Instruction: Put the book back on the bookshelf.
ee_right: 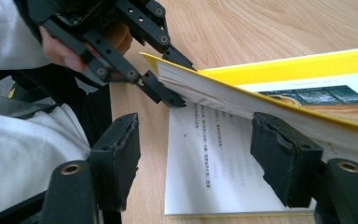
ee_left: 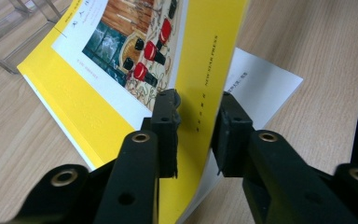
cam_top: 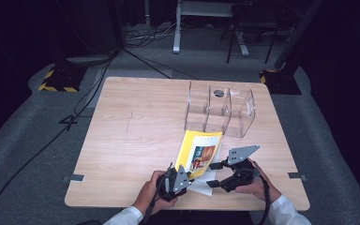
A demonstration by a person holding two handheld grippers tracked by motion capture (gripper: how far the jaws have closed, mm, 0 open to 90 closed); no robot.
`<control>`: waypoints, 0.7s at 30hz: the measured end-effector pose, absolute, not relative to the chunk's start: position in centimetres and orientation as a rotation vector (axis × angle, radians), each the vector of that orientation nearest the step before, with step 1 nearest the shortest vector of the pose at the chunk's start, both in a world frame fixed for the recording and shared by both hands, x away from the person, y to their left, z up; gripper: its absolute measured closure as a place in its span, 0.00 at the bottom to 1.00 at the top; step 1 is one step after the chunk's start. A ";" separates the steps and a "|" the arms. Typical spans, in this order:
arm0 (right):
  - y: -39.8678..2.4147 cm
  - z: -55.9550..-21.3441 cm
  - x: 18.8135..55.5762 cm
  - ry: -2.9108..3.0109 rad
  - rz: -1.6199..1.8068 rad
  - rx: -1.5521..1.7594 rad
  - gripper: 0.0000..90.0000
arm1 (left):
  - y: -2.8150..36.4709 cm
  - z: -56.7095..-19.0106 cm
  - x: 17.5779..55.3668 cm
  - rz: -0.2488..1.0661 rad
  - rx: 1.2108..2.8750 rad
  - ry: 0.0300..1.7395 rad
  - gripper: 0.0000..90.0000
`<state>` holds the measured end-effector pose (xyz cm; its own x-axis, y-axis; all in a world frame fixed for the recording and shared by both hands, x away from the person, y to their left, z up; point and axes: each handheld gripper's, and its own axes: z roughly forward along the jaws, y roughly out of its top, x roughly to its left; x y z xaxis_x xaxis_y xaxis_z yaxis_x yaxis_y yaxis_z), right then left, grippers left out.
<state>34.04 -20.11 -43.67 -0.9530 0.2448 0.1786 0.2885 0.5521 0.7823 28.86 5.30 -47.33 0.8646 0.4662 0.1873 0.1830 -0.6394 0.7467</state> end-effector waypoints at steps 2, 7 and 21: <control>-20.5 -43.3 33.8 -2.735 -1.416 -0.444 0.37 | 5.4 -47.2 28.8 0.467 2.264 0.464 0.86; -21.0 -42.4 33.4 -2.774 -1.501 -0.417 0.37 | 6.5 -46.8 29.1 0.441 2.260 0.453 0.88; -19.0 -42.5 35.0 -2.930 -1.561 -0.228 0.33 | 10.2 -46.5 30.0 0.352 2.294 0.424 0.89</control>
<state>35.01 -18.96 -42.55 -0.9734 0.2065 -0.0989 0.0331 0.5542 0.8317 29.99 10.20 -46.53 0.9066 0.4041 0.1214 0.1935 -0.6539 0.7314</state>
